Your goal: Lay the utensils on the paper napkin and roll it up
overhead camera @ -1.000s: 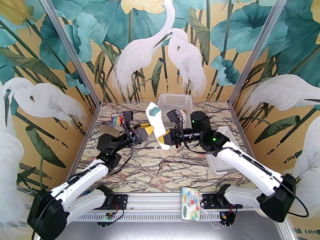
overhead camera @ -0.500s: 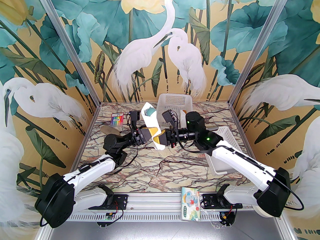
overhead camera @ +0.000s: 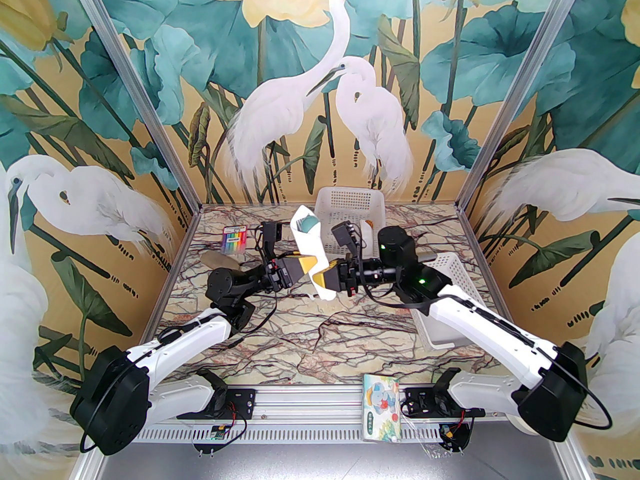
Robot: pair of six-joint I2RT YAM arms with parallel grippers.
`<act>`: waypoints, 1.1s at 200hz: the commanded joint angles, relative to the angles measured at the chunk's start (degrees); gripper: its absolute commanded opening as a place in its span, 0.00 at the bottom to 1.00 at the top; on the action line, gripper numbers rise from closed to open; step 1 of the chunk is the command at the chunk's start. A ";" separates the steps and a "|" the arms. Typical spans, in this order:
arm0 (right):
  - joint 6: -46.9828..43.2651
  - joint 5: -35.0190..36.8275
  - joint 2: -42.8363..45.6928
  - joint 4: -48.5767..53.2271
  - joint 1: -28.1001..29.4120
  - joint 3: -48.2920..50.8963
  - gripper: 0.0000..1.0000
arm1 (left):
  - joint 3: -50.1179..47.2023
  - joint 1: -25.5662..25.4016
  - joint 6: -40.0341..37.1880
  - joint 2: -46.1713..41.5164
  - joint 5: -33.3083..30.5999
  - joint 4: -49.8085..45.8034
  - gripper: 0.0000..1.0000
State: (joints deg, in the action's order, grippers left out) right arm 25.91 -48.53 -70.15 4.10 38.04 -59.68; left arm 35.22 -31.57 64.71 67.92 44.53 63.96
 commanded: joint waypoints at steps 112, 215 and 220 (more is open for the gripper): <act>1.08 4.59 2.42 3.09 -2.53 1.23 0.00 | 3.23 -0.42 -4.78 -3.10 2.30 -3.93 0.19; -2.76 7.08 6.13 9.46 -2.53 0.79 0.34 | 6.72 -0.34 -11.82 -5.62 1.06 -18.00 0.05; -3.04 7.43 6.49 9.81 -2.53 0.82 0.37 | 6.94 -0.33 -12.18 -5.61 1.00 -18.96 0.04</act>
State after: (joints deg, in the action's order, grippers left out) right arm 24.27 -45.12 -65.49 9.45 36.27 -59.29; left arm 39.35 -31.90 55.66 64.14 44.77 48.16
